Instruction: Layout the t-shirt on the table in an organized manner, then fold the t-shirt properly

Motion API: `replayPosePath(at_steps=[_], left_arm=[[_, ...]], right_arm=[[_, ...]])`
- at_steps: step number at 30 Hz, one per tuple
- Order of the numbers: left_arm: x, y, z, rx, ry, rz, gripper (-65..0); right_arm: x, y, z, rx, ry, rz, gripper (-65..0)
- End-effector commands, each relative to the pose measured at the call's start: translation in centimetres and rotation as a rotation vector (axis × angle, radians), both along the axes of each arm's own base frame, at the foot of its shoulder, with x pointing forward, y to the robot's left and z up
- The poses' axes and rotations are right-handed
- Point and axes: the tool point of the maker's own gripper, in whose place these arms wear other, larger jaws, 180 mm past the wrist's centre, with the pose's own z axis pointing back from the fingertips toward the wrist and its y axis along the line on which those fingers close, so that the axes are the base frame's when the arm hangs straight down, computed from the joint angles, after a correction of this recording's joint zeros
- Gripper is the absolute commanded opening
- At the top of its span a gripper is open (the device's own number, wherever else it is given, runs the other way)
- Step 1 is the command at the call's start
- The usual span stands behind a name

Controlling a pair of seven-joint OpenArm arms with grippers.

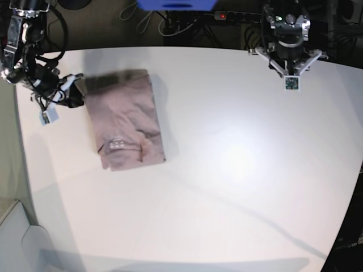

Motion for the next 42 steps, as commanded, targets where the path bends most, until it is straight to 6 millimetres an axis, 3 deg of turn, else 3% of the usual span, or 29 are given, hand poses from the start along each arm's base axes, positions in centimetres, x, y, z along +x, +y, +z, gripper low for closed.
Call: replayPosePath(at_steps=[1, 7, 17, 22, 27, 35, 42], left_arm=[[0.3, 0.3, 0.8, 0.016, -0.033, 0.0, -52.0], [0.0, 0.5, 0.8, 0.023, -0.024, -0.001, -52.0], [0.0, 0.4, 0.7, 0.021, -0.021, -0.005, -52.0], [0.0, 0.3, 0.6, 0.016, -0.02, -0.005, -52.0], [0.0, 0.3, 0.6, 0.015, -0.018, -0.006, -52.0], [-0.8, 0.0, 0.1, 0.008, 0.004, -0.011, -52.0], [-3.1, -4.7, -1.5, -0.067, 0.077, -0.115, -52.0]], right_arm=[[1.2, 0.3, 1.8, 0.02, -0.072, 0.008, -57.0], [-0.1, 2.4, 1.0, 0.051, -0.048, 0.034, -57.0], [-1.8, 2.6, 0.0, 0.053, -0.005, 0.037, -57.0], [-2.8, 3.7, -0.7, 0.065, 0.023, 0.067, -57.0], [-3.1, 5.7, 0.0, 0.073, 0.008, 0.128, -57.0], [-3.8, 5.0, -0.4, 0.063, 0.027, 0.114, -57.0], [-6.4, 0.8, -0.8, 0.019, 0.065, -0.005, -57.0]])
